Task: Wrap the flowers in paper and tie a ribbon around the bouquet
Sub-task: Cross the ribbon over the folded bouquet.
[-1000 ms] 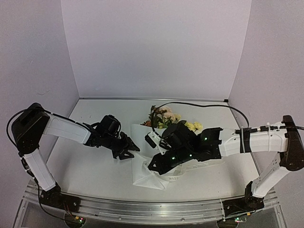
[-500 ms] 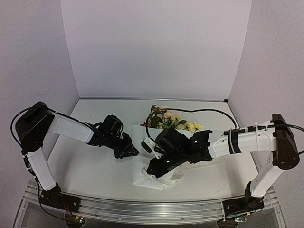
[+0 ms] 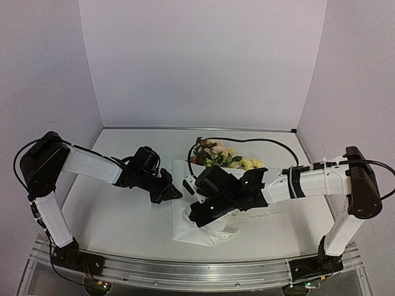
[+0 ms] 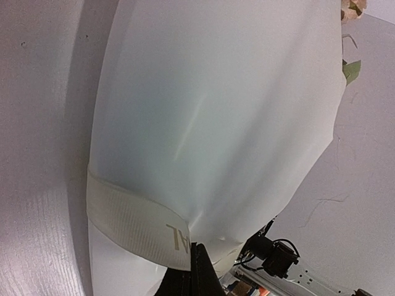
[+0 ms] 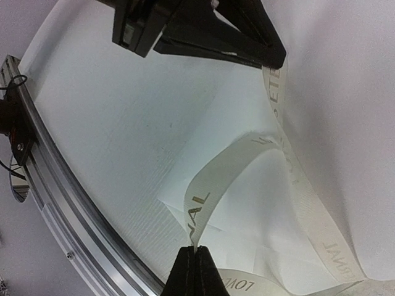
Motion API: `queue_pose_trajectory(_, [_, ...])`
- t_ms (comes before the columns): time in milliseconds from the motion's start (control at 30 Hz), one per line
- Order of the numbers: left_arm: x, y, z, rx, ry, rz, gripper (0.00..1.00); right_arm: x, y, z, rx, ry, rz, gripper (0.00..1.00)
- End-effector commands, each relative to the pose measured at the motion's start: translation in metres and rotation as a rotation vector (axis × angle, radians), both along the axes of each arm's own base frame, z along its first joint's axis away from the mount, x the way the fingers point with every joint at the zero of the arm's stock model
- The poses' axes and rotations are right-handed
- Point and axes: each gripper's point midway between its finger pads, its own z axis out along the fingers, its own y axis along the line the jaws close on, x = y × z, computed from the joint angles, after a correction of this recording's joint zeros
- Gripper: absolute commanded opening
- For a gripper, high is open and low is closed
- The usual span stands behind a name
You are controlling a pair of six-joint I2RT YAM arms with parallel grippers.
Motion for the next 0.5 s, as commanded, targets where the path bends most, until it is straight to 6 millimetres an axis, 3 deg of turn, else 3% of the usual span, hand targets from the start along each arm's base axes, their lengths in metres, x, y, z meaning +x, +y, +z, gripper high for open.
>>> queue_pose_trajectory(0, [0.012, -0.012, 0.044, -0.106, -0.089, -0.013, 0.00, -0.006, 0.005, -0.021, -0.029, 0.066, -0.018, 0.00])
queue_pose_trajectory(167, [0.010, -0.012, 0.053, -0.119, -0.106, -0.020, 0.00, 0.003, 0.004, -0.031, -0.053, 0.060, -0.081, 0.00])
queue_pose_trajectory(467, [-0.001, -0.005, 0.053, -0.114, -0.109, -0.046, 0.00, 0.037, -0.006, -0.027, -0.072, 0.039, -0.276, 0.00])
